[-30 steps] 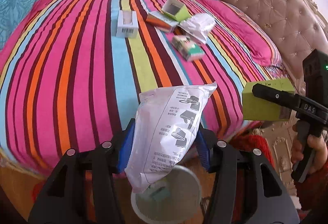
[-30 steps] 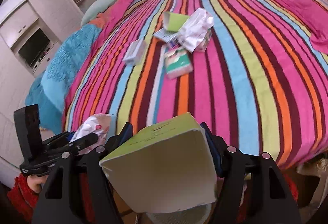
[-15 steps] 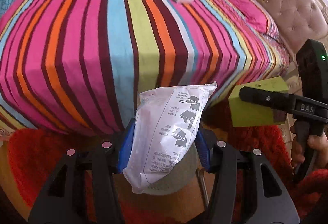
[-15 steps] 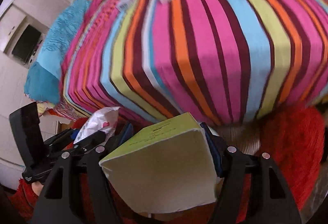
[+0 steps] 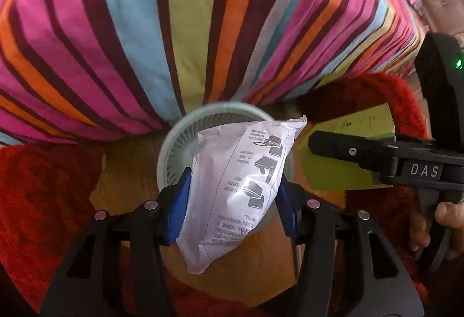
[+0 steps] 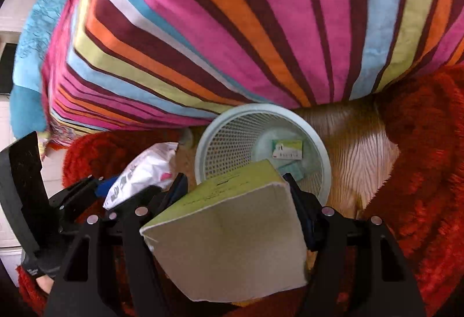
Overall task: Collect trash
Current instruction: 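Carry the wrapper and green box over the wastebasket and open both tools, then move both tools back toward the remaining trash on the bed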
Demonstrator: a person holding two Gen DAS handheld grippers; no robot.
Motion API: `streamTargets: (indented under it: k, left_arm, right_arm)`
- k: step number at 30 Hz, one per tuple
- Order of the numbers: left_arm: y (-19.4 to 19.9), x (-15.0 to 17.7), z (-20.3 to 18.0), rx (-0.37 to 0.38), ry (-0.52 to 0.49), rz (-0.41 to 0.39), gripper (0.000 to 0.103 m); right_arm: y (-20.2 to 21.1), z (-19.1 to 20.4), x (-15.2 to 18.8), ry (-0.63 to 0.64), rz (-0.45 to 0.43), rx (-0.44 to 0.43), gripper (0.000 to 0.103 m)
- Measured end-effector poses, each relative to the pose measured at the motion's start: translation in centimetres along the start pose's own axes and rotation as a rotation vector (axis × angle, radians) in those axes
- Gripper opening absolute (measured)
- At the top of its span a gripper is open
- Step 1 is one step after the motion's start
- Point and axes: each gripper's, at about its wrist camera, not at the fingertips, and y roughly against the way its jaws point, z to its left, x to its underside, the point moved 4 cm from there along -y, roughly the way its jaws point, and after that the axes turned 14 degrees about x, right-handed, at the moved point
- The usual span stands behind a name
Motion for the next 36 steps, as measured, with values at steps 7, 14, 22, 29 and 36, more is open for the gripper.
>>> streamTargets:
  k: [7, 14, 22, 29, 36]
  left_arm:
    - [-2.8, 0.5, 2.1, -0.005, 0.093, 0.094, 0.053]
    - [-4.3, 0.4, 2.7, 0.002, 0.134, 0.149, 0.055]
    - [-4.8, 0.3, 3.4, -0.024, 0.163, 0.161, 0.083]
    - [-4.6, 0.1, 3.8, -0.025, 0.177, 0.147, 0.083]
    - [-4.3, 0.0, 3.7, -0.032, 0.173, 0.133, 0.083]
  right_arm:
    - [-3.0, 0.1, 0.2, -0.005, 0.091, 0.030, 0.063]
    - [-4.9, 0.6, -0.1, 0.007, 0.142, 0.057, 0.064]
    - [-5.5, -0.3, -0.2, -0.040, 0.173, 0.060, 0.095]
    - [-5.4, -0.2, -0.2, -0.039, 0.163, 0.063, 0.095]
    - [-4.8, 0.1, -0.3, -0.034, 0.138, 0.064, 0.095]
